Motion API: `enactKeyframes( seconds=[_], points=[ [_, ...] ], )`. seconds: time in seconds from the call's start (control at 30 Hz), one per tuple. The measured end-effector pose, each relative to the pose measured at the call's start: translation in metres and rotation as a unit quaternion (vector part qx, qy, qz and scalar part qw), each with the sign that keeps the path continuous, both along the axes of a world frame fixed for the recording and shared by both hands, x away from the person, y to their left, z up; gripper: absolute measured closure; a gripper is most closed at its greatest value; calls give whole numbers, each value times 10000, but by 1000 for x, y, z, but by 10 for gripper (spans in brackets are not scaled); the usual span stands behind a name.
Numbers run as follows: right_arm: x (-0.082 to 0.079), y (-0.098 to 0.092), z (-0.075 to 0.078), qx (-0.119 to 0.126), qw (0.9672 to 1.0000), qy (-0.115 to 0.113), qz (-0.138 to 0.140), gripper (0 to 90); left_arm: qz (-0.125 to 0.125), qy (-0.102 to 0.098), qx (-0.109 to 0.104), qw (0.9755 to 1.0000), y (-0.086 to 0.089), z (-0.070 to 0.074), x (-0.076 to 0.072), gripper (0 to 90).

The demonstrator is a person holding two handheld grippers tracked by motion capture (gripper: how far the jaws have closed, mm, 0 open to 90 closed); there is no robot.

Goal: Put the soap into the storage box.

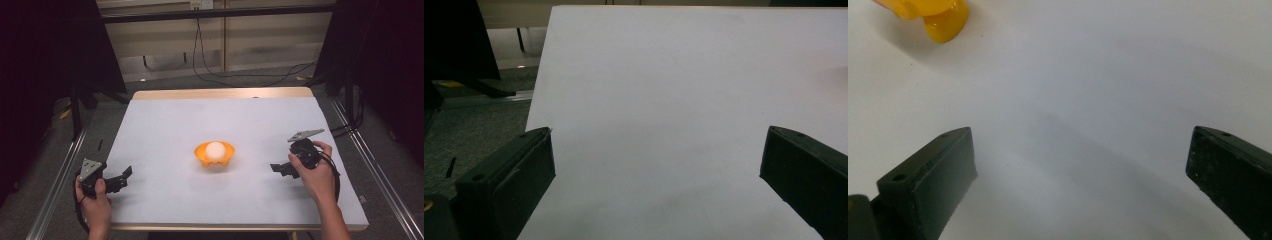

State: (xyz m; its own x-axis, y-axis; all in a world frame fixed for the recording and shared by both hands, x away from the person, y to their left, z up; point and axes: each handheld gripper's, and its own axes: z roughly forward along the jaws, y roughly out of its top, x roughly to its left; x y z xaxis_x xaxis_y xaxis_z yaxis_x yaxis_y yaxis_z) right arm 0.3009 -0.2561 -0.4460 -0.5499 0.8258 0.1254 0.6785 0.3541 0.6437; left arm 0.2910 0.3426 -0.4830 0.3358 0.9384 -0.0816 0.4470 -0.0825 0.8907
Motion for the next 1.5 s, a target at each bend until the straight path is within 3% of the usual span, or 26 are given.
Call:
enactKeyframes(
  seconds=[0.8,1.13,1.5],
  points=[
    [-31,-50,-14,209,9982,-195,-531,0,1,-6,14,10000,-2,0,0,10],
    [-50,-76,-20,407,9947,-420,-846,0,-5,-11,71,10000,-2,0,0,10],
    [-76,-107,-31,709,9877,-633,-1244,0,-9,9,96,10000,-2,0,0,10]
  ],
)
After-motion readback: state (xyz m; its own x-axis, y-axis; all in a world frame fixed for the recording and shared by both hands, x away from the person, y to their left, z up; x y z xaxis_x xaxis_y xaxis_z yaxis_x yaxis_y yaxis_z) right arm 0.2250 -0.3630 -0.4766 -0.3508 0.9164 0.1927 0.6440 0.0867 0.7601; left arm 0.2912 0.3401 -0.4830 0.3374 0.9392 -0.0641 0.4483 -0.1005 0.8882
